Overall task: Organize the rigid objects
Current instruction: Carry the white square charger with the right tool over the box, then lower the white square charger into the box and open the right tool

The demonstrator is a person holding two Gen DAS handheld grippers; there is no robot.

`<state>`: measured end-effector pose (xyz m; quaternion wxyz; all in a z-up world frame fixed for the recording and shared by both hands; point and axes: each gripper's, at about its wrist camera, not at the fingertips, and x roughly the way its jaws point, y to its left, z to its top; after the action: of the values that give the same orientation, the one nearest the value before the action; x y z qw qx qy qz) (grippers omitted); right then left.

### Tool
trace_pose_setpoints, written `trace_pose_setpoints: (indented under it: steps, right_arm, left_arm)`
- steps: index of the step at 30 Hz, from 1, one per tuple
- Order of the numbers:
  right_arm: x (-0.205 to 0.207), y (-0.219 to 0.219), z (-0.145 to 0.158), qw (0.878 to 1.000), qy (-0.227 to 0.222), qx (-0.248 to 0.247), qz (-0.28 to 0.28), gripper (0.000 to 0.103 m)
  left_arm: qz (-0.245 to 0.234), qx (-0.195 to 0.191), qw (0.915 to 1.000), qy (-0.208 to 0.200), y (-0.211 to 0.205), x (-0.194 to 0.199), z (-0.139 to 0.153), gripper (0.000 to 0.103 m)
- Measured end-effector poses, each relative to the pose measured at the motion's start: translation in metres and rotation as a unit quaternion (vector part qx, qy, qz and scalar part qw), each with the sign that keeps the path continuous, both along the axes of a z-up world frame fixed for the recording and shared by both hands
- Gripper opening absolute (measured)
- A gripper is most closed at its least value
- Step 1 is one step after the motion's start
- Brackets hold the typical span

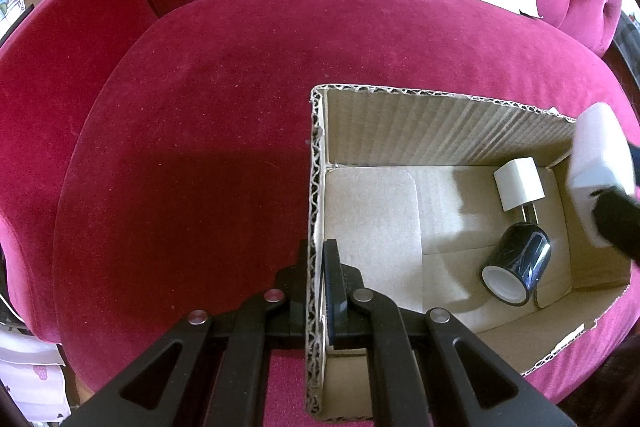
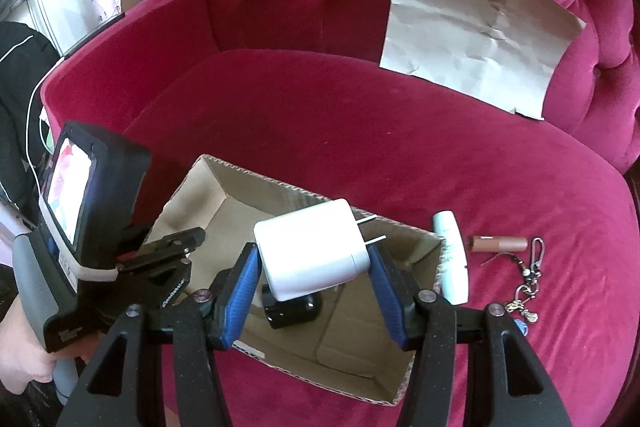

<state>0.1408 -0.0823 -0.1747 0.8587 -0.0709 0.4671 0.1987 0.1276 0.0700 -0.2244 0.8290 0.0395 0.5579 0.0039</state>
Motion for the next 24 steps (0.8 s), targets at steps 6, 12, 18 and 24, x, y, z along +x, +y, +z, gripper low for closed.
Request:
trace_pose_setpoints:
  steps: [6,12,18,24]
  right_arm:
    - [-0.002,0.013,-0.015,1.000,0.013,-0.004,0.015,0.059]
    - [0.002,0.018,-0.023,1.000,0.018,0.003,0.020,0.059]
    - [0.004,0.018,-0.026,1.000,0.020,0.003,0.023,0.059]
    - [0.006,0.017,-0.023,1.000,0.016,0.010,0.024,0.059]
  left_arm:
    - [-0.001,0.000,1.0000,0.000,0.000,0.001,0.000,0.005]
    - [-0.001,0.000,1.0000,-0.001,0.000,0.001,0.000,0.005]
    - [-0.001,0.000,1.0000,-0.001,0.002,0.000,-0.001,0.005]
    - [-0.001,0.000,1.0000,-0.001,0.002,0.000,-0.001,0.005]
